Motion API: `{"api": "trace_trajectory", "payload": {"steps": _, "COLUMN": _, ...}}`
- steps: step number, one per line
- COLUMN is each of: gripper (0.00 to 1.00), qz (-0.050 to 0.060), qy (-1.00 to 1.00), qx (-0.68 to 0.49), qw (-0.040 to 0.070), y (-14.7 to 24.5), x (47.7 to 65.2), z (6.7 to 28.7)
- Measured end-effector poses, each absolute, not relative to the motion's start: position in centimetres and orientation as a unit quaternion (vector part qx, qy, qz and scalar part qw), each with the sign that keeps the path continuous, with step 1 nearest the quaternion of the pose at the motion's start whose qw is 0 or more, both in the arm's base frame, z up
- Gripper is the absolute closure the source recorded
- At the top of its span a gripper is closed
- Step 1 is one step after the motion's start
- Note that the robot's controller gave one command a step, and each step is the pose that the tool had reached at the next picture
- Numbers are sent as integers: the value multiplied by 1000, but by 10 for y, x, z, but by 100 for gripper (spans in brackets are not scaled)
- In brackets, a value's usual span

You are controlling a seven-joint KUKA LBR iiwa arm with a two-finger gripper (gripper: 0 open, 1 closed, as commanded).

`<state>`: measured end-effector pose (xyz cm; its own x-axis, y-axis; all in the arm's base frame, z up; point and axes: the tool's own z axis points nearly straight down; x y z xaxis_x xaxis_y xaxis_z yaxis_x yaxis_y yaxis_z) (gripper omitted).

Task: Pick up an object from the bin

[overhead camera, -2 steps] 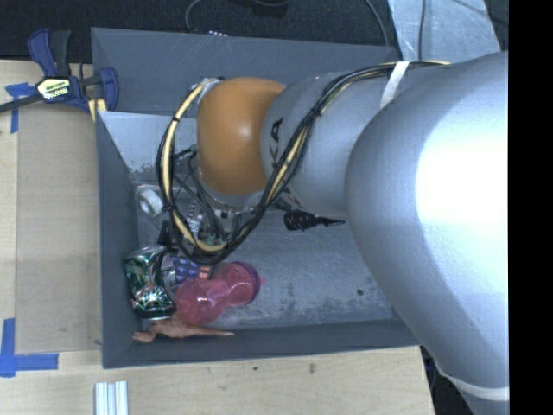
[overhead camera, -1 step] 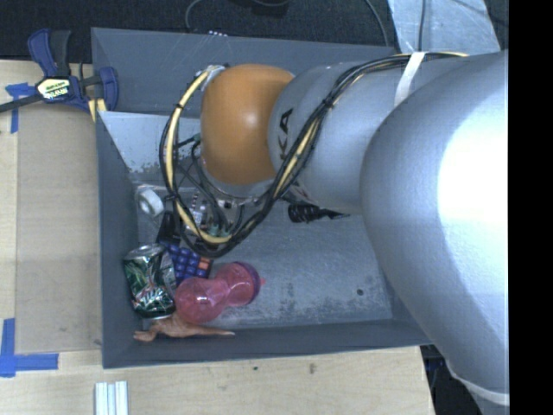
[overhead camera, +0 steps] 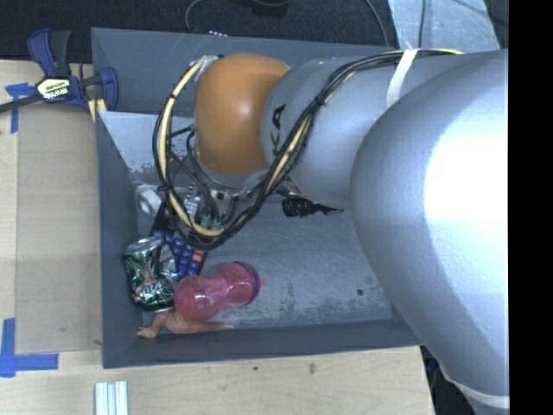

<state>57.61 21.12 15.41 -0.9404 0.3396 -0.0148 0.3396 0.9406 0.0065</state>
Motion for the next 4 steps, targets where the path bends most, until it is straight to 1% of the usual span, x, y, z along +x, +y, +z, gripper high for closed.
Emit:
{"api": "trace_trajectory", "payload": {"steps": 1, "gripper": 100, "qz": -2, "qy": 984, "qx": 176, "qw": -1, "y": 206, "x": 560, "z": 182}}
{"api": "trace_trajectory", "payload": {"steps": 2, "gripper": 100, "qz": 1, "qy": 987, "qx": 163, "qw": 5, "y": 204, "x": 563, "z": 247}}
{"api": "trace_trajectory", "payload": {"steps": 3, "gripper": 100, "qz": 0, "qy": 997, "qx": 83, "qw": 5, "y": 216, "x": 583, "z": 279}}
{"api": "trace_trajectory", "payload": {"steps": 4, "gripper": 100, "qz": 0, "qy": 1000, "qx": 26, "qw": 5, "y": 200, "x": 585, "z": 265}}
